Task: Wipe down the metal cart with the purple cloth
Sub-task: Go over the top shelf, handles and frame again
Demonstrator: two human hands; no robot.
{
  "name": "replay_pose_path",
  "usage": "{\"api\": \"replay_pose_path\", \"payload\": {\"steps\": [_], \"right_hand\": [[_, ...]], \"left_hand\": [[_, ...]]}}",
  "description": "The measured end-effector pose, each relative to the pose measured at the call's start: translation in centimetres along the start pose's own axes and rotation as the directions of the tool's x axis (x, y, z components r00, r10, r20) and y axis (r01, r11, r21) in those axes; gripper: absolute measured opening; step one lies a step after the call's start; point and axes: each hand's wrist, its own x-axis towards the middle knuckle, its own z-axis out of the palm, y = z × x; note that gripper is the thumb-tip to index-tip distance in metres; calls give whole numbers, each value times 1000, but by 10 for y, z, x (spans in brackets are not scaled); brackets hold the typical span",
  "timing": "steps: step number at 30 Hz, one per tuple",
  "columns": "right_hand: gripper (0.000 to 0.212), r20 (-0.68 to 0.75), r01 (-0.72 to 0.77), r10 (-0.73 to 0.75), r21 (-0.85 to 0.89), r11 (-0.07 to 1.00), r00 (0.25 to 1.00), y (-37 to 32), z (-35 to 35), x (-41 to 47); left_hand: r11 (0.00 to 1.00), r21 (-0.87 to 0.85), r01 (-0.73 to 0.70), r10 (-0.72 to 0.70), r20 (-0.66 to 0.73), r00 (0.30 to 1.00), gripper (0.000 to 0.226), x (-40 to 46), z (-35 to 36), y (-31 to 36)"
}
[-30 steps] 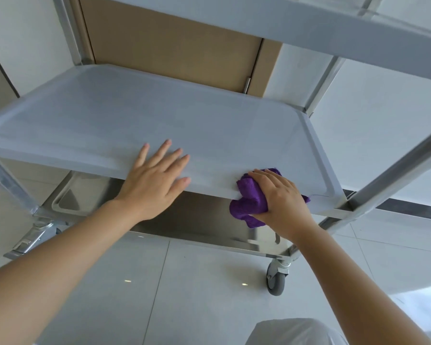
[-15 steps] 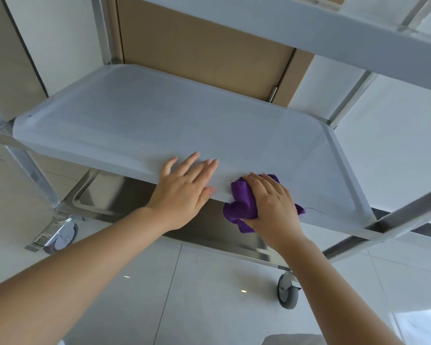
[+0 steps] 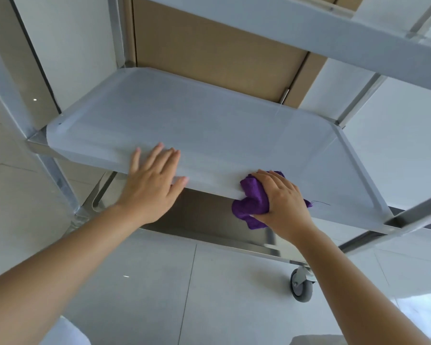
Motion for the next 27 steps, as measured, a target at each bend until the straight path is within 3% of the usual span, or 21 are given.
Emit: {"api": "replay_pose_path", "payload": {"steps": [4,10,18,27], "right_hand": [[79,17,-31,32,-17,999,999,-6,-2,0],[75,11,-27,28,-47,999,1000,-27,4,9],[71,-67,64,-66,-41,997,996,-70,27,36],[70,-48,59,-64,-98,993,997,-139,49,70]], "left_hand": [[999,49,-1,7,-110,994,54,-17,5,-47],[1000,-19,-12,8,-194,981,57,-16,17,-40],[995,-98,-9,-7,-166,986,77,-16,16,-41],[965,-243,-100,61,-165,984,72,-19,10,-49]]}}
